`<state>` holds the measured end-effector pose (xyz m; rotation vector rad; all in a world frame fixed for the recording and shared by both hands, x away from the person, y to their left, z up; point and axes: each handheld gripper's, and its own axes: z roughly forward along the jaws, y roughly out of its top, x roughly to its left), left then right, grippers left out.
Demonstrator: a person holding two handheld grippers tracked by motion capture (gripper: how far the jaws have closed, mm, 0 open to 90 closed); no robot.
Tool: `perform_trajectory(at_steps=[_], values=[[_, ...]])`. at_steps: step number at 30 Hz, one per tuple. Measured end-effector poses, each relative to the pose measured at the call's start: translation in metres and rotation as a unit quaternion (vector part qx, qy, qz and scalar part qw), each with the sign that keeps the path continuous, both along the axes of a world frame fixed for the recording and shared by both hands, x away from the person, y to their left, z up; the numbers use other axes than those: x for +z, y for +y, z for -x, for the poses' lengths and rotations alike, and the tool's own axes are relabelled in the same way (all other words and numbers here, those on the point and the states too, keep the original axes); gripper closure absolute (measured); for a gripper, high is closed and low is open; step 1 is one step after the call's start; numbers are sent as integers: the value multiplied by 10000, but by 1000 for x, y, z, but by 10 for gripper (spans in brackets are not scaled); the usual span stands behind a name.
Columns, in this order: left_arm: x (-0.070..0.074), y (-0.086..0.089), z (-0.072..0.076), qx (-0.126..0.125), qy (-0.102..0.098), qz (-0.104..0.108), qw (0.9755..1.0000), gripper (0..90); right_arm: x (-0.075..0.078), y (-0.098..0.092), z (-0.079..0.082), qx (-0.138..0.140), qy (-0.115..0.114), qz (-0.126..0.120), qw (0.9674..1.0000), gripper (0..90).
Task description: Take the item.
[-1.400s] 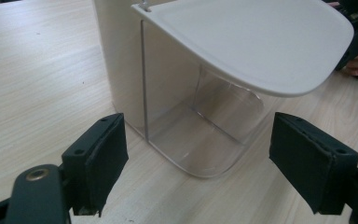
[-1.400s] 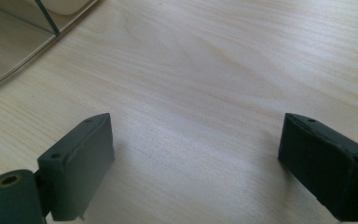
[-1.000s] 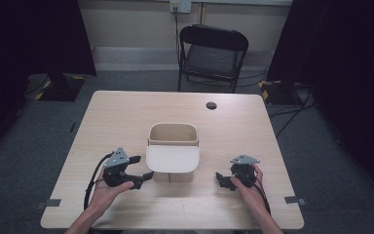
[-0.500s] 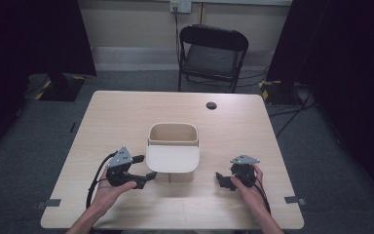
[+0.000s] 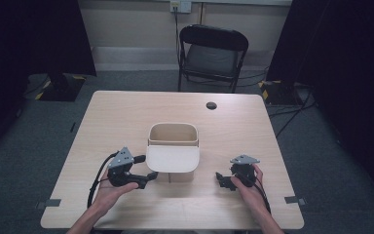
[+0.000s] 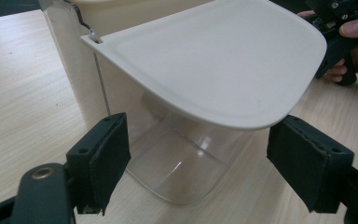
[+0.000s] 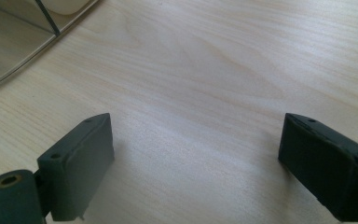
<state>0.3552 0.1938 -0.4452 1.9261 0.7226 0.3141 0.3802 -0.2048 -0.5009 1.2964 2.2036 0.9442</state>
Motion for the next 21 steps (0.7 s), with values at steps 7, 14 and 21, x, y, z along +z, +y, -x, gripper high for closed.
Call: perform_trajectory(at_steps=[7,14,21], values=[[1,0,1,-53,-14,53,10000,221,0,0,0,0,1,0,10000,97],[1,0,1,-17,-18,107,9999,219,0,0,0,1,1,0,10000,97],[2,-1,0,-34,-30,48,10000,226,0,0,0,8,8,0,10000,95]])
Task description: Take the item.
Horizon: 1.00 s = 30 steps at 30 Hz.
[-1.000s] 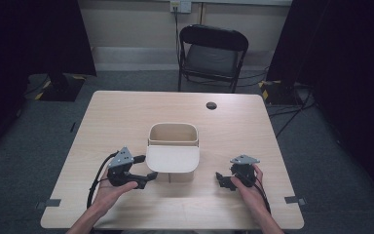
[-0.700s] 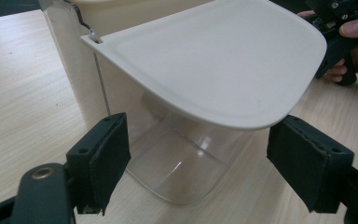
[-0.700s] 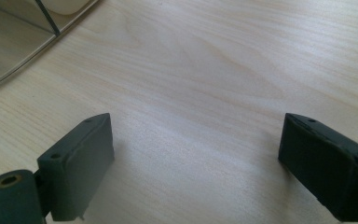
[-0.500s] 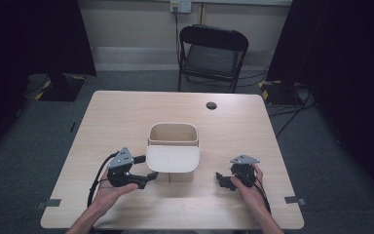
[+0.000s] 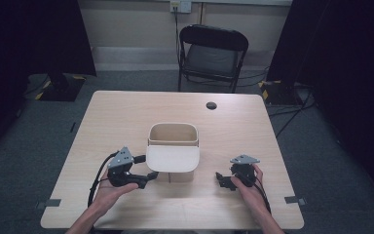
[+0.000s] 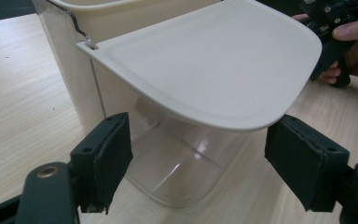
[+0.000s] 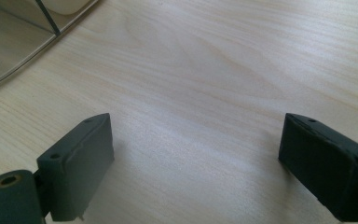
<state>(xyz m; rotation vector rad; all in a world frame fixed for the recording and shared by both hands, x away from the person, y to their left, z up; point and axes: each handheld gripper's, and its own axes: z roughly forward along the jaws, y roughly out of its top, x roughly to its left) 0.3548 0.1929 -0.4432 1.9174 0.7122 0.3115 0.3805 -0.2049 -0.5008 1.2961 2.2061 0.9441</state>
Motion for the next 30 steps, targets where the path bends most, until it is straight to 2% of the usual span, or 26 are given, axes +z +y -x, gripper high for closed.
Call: perform_trajectory(at_steps=[6,8,14,22,30], values=[[2,-1,-1,-26,-14,3,10000,221,0,0,0,0,0,0,10000,95],[2,-2,-1,4,-10,94,10000,219,0,0,0,1,-1,0,10000,95],[4,-2,-1,23,-43,62,10000,214,0,0,0,2,-1,0,10000,95],[7,-1,-2,1,6,178,9998,204,0,0,0,3,1,0,10000,95],[12,-2,-4,9,-22,107,9999,178,0,0,0,3,1,1,10000,94]])
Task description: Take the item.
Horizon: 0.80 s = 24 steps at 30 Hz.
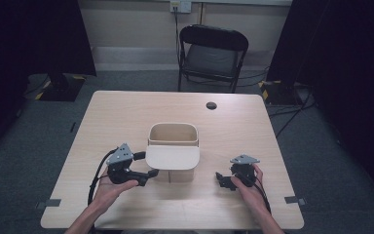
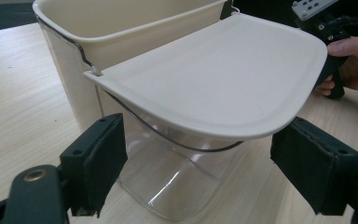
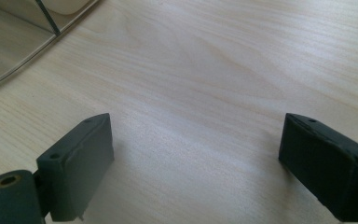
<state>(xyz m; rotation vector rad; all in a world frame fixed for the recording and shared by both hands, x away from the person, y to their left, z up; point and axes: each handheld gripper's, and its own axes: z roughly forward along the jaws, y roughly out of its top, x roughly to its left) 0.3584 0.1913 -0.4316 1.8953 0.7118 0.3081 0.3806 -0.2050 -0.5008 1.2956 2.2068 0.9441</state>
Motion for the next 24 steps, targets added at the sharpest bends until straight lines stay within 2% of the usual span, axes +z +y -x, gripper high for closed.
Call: perform_trajectory(at_steps=[7,12,24], values=[[3,-1,0,40,-41,106,9999,172,0,0,0,6,2,2,10000,93],[6,-3,-1,19,-125,76,9999,179,0,0,0,5,2,1,10000,93],[7,0,-2,67,-127,87,9999,182,0,0,0,5,3,1,10000,93]])
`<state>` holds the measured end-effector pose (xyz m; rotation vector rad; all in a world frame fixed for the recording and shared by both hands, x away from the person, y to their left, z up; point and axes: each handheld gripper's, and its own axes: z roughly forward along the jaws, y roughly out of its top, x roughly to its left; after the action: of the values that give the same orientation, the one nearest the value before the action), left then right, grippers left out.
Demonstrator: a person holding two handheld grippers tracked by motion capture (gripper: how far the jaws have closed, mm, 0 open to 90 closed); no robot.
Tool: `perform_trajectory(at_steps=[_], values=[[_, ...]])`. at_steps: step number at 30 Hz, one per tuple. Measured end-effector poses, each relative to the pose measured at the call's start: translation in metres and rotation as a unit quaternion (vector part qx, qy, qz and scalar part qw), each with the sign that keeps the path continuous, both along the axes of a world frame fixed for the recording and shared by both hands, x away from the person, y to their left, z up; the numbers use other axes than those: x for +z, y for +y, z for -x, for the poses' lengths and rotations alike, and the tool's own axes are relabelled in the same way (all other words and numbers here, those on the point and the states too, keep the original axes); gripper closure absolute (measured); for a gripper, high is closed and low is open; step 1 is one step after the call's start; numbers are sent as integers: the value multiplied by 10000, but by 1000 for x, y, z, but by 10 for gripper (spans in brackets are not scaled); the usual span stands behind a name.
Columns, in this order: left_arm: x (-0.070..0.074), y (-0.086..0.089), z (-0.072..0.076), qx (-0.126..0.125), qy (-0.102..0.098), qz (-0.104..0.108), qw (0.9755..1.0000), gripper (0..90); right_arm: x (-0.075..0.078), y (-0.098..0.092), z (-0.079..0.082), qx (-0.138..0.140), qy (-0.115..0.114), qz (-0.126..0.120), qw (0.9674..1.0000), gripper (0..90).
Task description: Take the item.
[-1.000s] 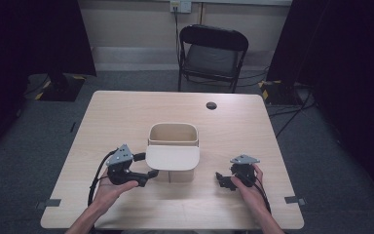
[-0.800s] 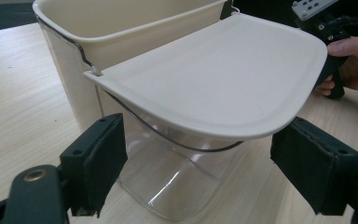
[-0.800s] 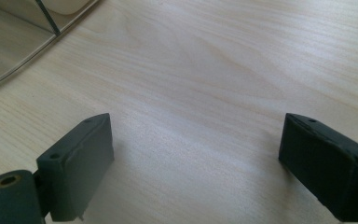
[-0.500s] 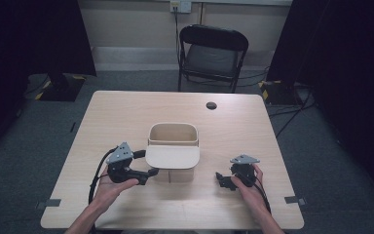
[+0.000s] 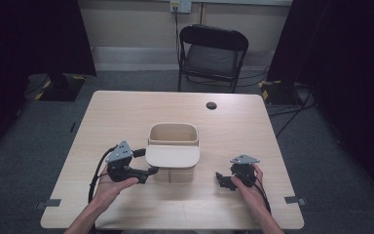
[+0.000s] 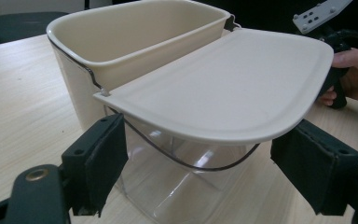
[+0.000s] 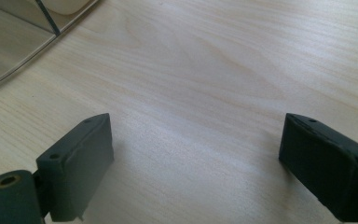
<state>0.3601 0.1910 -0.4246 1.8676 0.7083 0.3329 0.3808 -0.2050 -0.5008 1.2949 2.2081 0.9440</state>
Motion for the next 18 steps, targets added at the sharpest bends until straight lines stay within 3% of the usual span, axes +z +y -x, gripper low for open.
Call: perform_trajectory(at_steps=[10,18], values=[[8,1,-1,58,-127,56,9999,191,0,0,0,0,-1,-1,10000,93],[7,0,-1,24,-110,83,9999,187,0,0,0,1,0,0,10000,93]])
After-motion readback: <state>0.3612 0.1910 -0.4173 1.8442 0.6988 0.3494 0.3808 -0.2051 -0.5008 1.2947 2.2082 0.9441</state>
